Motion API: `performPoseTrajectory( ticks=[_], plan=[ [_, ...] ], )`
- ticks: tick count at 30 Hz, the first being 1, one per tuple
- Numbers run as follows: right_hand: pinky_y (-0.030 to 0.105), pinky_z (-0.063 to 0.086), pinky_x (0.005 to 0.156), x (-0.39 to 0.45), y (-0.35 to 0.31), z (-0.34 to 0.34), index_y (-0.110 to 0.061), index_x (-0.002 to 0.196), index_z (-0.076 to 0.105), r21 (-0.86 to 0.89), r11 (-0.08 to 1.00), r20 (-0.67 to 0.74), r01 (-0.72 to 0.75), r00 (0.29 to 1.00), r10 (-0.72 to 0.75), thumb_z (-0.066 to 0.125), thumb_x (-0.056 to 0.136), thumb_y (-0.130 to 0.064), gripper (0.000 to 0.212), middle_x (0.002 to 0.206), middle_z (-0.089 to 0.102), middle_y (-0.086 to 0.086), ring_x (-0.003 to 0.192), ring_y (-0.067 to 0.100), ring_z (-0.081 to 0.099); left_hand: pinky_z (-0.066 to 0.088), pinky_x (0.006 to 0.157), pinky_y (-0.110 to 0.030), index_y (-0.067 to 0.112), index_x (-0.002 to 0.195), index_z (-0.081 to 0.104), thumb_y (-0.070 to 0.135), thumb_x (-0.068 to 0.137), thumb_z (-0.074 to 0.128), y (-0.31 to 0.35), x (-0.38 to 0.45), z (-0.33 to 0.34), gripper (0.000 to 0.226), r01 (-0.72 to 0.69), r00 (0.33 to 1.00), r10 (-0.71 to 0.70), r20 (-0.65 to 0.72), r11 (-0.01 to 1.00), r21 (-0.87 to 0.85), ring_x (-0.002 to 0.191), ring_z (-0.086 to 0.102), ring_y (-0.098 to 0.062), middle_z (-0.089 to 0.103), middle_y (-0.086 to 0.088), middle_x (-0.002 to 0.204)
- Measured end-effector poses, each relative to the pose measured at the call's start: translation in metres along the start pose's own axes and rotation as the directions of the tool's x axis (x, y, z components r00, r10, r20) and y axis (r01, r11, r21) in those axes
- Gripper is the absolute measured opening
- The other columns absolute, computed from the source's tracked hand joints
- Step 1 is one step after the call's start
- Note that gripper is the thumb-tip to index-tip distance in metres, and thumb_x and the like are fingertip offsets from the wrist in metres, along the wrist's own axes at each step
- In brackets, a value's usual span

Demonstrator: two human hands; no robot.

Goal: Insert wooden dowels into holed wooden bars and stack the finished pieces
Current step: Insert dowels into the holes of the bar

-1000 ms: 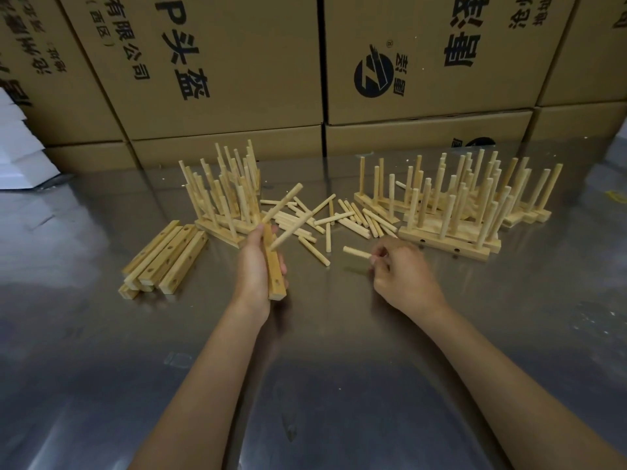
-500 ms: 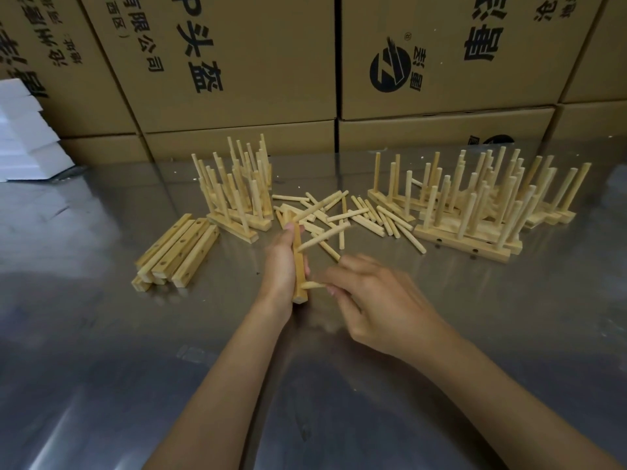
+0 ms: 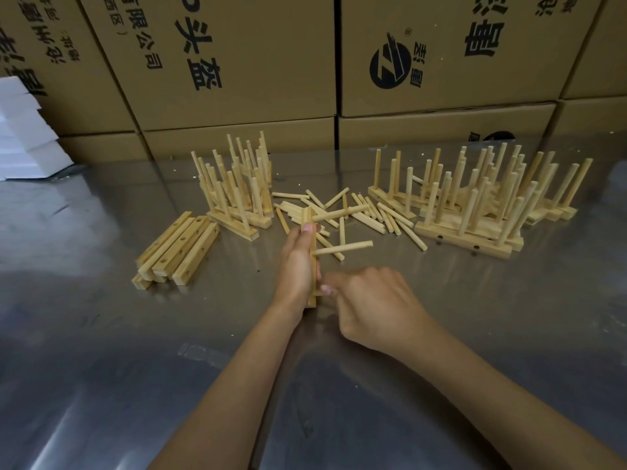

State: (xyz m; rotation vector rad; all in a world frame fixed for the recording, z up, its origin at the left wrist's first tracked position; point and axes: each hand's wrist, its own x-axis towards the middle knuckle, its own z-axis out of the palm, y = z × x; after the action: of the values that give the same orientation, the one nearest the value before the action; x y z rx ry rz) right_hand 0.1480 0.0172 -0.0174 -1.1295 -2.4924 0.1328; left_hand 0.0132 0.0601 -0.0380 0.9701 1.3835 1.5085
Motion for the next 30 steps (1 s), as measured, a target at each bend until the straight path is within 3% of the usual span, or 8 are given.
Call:
performPoseTrajectory(
  ticks=[4, 8, 12, 15, 18, 22, 26, 30],
  plan=[
    [0.032, 0.026, 0.06, -0.007, -0.018, 0.002, -0.026, 0.107, 0.057, -0.076, 0.996, -0.027, -0.038, 0.999, 0.036, 0.044, 0.097, -0.026, 0.016, 0.078, 0.062, -0.001, 0.075, 0.03, 0.063, 0.034, 0.032, -0.016, 0.016, 0.122, 0.066, 0.036, 0.106, 0.041, 0.003, -0.003, -0.004, 0.036, 0.03, 0.995, -0.029, 0.094, 0.999, -0.017, 0.037, 0.039, -0.004, 0.044, 0.001, 0.056],
    [0.03, 0.027, 0.052, 0.002, -0.02, 0.007, -0.022, 0.075, 0.053, 0.172, 0.921, 0.088, -0.349, 0.937, 0.339, 0.046, 0.096, -0.029, 0.023, 0.059, 0.043, -0.008, 0.066, 0.023, 0.051, 0.031, 0.032, -0.018, 0.015, 0.127, 0.062, 0.034, 0.107, 0.039, 0.004, -0.004, -0.003, 0.036, 0.018, 0.982, -0.019, 0.186, 1.0, 0.007, 0.033, 0.036, -0.005, 0.046, 0.012, 0.044],
    [0.023, 0.034, 0.048, 0.015, -0.007, 0.008, -0.012, 0.072, 0.066, 0.456, 0.699, 0.344, -0.55, 0.834, 0.432, 0.05, 0.097, -0.025, 0.032, 0.051, 0.051, -0.009, 0.052, 0.009, 0.05, 0.03, 0.039, -0.022, 0.012, 0.128, 0.062, 0.031, 0.107, 0.039, 0.005, -0.003, -0.003, 0.037, -0.023, 0.981, 0.016, 0.193, 0.999, 0.033, 0.04, 0.036, -0.008, 0.05, 0.015, 0.046],
    [0.018, 0.022, 0.037, 0.015, 0.002, 0.006, -0.013, 0.076, 0.069, 0.586, 0.489, 0.496, -0.646, 0.763, 0.414, 0.047, 0.102, -0.025, 0.035, 0.04, 0.043, -0.009, 0.033, 0.006, 0.03, 0.032, 0.041, -0.022, 0.012, 0.126, 0.063, 0.031, 0.107, 0.039, 0.002, -0.004, 0.0, 0.037, -0.062, 0.982, 0.05, 0.18, 0.996, 0.06, 0.042, 0.037, -0.007, 0.053, 0.015, 0.05],
    [0.016, 0.019, 0.034, 0.015, 0.011, -0.002, -0.002, 0.089, 0.071, 0.677, 0.354, 0.551, -0.645, 0.763, 0.338, 0.049, 0.103, -0.023, 0.034, 0.043, 0.049, -0.001, 0.033, 0.005, 0.024, 0.033, 0.039, -0.019, 0.01, 0.118, 0.066, 0.033, 0.107, 0.04, -0.001, -0.002, 0.003, 0.037, -0.048, 0.992, 0.044, 0.12, 0.998, 0.031, 0.041, 0.039, -0.006, 0.048, 0.009, 0.054],
    [0.019, 0.038, 0.039, 0.015, 0.017, -0.012, -0.007, 0.105, 0.072, 0.78, 0.202, 0.537, -0.592, 0.8, 0.269, 0.064, 0.093, -0.042, 0.037, 0.07, 0.072, 0.009, 0.042, 0.008, 0.04, 0.043, 0.047, -0.02, 0.01, 0.115, 0.067, 0.035, 0.107, 0.038, 0.001, 0.003, 0.001, 0.039, 0.008, 1.0, -0.006, 0.025, 0.997, -0.072, 0.05, 0.049, -0.007, 0.054, 0.004, 0.066],
    [0.023, 0.052, 0.048, 0.013, 0.014, -0.011, -0.019, 0.102, 0.07, 0.791, 0.264, 0.469, -0.552, 0.824, 0.317, 0.068, 0.084, -0.057, 0.043, 0.086, 0.077, 0.007, 0.052, 0.011, 0.055, 0.05, 0.066, -0.033, 0.011, 0.122, 0.062, 0.041, 0.107, 0.034, 0.005, 0.007, -0.006, 0.044, 0.119, 0.99, -0.131, -0.047, 0.973, -0.199, 0.067, 0.059, -0.019, 0.062, -0.004, 0.083],
    [0.018, 0.044, 0.042, 0.01, 0.0, 0.011, -0.019, 0.091, 0.07, 0.769, 0.449, 0.252, -0.454, 0.862, 0.44, 0.076, 0.081, -0.045, 0.028, 0.079, 0.074, -0.001, 0.055, 0.004, 0.062, 0.049, 0.064, -0.032, 0.016, 0.111, 0.055, 0.043, 0.107, 0.034, 0.008, 0.008, -0.01, 0.034, 0.12, 0.99, -0.137, -0.044, 0.954, -0.273, 0.054, 0.06, -0.016, 0.061, -0.005, 0.058]
  ],
)
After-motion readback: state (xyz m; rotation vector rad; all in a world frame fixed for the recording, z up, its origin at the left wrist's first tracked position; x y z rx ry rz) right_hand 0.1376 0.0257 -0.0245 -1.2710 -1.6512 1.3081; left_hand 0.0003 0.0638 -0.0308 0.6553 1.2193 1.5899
